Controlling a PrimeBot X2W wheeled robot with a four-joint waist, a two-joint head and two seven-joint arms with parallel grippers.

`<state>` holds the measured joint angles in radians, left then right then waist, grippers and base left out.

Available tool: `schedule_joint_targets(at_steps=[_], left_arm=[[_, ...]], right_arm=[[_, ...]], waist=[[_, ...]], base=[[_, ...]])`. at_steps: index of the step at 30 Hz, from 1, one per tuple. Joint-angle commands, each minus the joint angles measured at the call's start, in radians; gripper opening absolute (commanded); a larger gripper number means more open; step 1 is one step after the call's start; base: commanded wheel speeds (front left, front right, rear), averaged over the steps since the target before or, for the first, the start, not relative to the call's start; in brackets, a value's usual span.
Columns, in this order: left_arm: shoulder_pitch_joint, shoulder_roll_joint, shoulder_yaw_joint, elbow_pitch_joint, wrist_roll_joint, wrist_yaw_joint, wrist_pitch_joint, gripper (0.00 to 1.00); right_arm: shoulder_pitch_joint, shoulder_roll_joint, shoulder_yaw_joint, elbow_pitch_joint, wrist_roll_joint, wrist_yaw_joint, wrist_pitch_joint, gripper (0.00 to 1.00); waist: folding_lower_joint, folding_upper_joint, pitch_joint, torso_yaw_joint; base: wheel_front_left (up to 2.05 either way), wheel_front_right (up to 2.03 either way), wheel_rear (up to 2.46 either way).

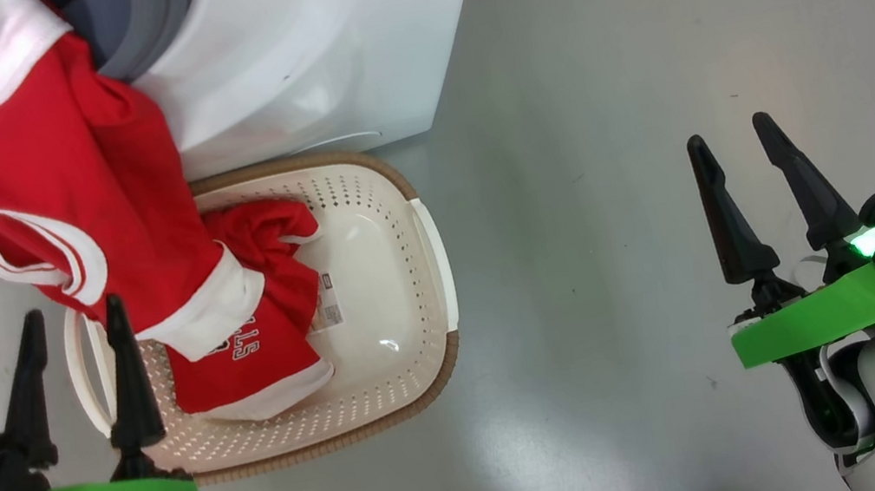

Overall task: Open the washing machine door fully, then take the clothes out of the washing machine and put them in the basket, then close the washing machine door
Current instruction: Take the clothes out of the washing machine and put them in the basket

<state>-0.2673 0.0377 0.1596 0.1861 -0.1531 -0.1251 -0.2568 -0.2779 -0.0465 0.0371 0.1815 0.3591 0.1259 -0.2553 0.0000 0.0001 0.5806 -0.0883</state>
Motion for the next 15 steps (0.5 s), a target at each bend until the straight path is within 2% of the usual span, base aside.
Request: schedule_joint_targets(at_steps=[1, 15], left_arm=[[0.028, 0.013, 0.023, -0.034, -0.007, -0.005, -0.005, 1.0], [0.001, 0.013, 0.031, -0.053, -0.022, 0.004, -0.005, 1.0]], right_arm=[[0.031, -0.004, 0.017, -0.022, -0.007, 0.005, -0.006, 1.0], [0.032, -0.004, 0.018, -0.026, -0.007, 0.005, -0.006, 1.0]], waist=[[0.0, -0.0001, -0.003, 0.001], [0.0, -0.0001, 0.002, -0.001]], base=[[0.0, 0.0, 0.0], [0.0, 0.0, 0.0]])
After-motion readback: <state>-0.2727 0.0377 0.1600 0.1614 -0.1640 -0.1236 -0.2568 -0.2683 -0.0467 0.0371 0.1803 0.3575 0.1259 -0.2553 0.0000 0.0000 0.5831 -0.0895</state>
